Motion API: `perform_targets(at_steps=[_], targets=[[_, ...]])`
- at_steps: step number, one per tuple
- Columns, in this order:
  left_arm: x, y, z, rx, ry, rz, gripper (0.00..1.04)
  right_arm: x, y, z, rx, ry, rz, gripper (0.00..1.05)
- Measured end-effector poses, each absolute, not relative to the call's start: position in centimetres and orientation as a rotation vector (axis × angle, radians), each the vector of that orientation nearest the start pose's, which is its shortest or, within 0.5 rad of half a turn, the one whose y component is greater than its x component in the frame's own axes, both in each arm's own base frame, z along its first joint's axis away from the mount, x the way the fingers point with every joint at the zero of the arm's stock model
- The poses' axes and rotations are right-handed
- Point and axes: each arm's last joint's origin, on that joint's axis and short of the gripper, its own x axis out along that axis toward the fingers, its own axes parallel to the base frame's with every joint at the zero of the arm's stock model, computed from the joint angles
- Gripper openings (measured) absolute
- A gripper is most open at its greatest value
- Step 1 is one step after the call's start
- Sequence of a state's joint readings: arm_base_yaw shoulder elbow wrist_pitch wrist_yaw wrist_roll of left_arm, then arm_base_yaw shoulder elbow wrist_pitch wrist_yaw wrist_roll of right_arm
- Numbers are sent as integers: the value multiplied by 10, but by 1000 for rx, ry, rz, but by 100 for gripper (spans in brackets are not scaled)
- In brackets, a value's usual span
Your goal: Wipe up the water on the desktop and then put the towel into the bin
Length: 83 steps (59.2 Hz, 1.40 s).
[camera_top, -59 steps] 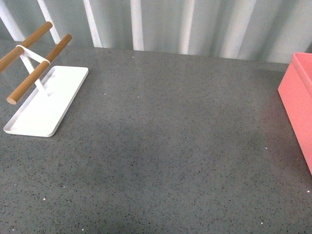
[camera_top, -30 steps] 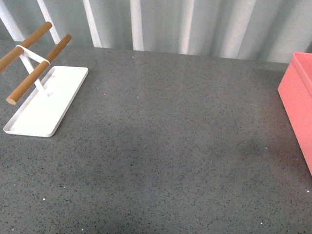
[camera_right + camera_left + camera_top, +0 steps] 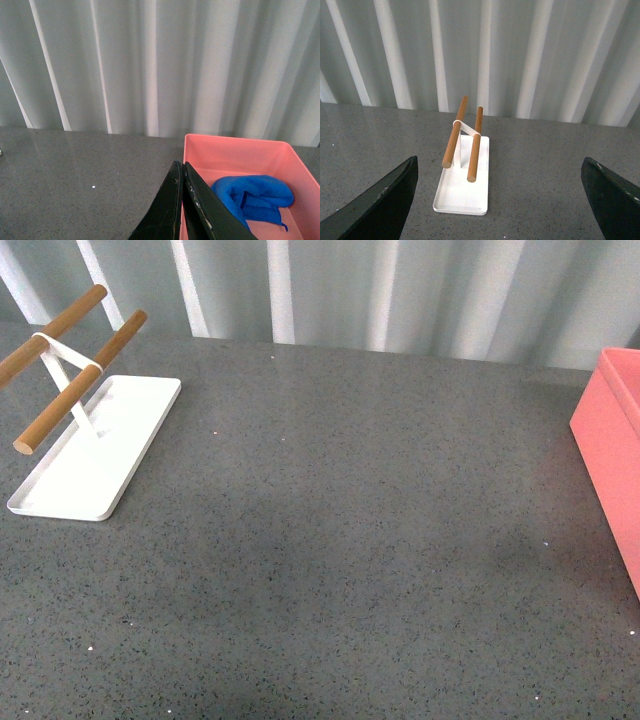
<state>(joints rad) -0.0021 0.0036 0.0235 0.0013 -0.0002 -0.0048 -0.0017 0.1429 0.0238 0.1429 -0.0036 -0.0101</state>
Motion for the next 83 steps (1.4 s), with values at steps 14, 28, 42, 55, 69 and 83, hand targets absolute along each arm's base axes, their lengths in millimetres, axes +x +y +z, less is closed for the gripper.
perform_targets(at_steps=[14,28,42,55,69,83], targets=[[96,0,171,-5,-22,-2,98,96,0,171,-10,-21,-1,3],[96,0,171,-5,-22,-2,98,96,0,171,-10,-21,-1,11],[96,0,171,-5,-22,-2,98,96,0,171,-10,-21,-1,54],[96,0,171,-5,-22,-2,98,96,0,171,-10,-21,-1,93],[96,0,171,-5,-22,-2,98,96,0,171,-9,-21,-1,98],[96,0,171,-5,-22,-2,98,96,0,171,-9,-21,-1,98]])
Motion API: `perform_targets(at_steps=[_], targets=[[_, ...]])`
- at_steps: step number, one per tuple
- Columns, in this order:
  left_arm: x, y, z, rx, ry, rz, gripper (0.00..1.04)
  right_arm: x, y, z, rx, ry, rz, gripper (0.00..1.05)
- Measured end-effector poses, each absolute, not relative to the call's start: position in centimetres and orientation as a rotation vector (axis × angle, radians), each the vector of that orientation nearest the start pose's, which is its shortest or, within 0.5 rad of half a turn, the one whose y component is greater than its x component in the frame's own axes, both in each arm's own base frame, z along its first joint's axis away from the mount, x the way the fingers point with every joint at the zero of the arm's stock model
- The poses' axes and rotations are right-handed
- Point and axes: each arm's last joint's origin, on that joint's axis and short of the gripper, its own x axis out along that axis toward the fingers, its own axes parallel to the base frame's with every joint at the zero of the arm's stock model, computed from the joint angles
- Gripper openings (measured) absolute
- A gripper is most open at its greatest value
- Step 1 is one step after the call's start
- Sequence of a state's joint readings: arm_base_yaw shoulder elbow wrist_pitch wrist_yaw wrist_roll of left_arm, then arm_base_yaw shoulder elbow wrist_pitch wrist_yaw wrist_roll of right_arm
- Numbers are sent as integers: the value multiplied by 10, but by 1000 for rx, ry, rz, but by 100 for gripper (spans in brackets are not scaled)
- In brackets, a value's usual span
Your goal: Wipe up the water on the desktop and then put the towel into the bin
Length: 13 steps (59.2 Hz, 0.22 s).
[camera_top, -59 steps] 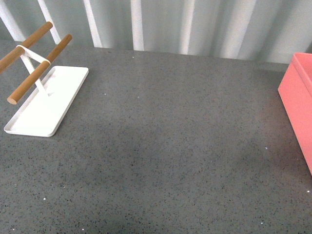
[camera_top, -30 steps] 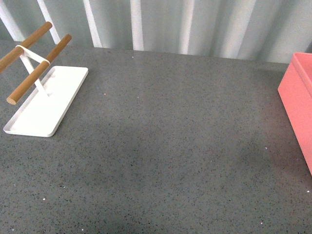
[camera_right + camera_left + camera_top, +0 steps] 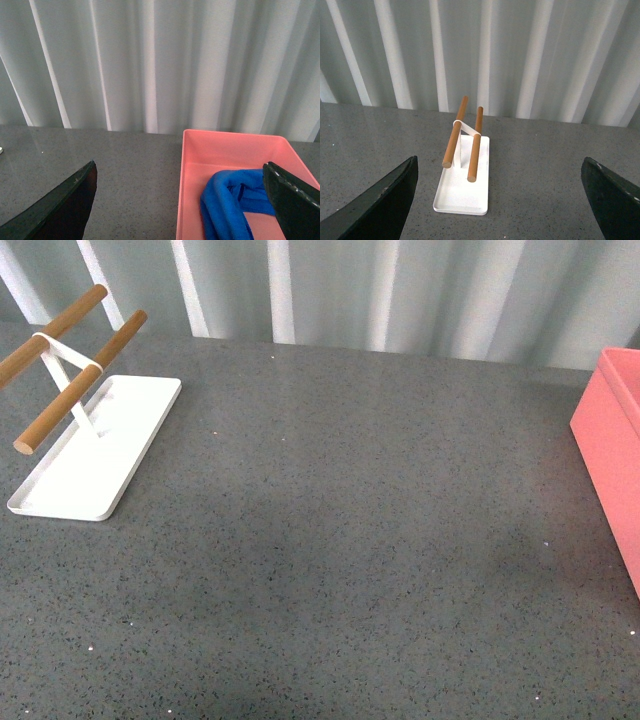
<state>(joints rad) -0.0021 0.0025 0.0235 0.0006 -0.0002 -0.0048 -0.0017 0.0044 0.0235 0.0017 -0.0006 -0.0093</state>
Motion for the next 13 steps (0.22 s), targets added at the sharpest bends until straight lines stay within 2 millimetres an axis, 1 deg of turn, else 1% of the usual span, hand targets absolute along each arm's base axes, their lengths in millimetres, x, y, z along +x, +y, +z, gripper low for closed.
perform_targets(at_steps=[13], targets=[[96,0,171,-5,-22,-2,98,96,0,171,-9,-21,-1,98]])
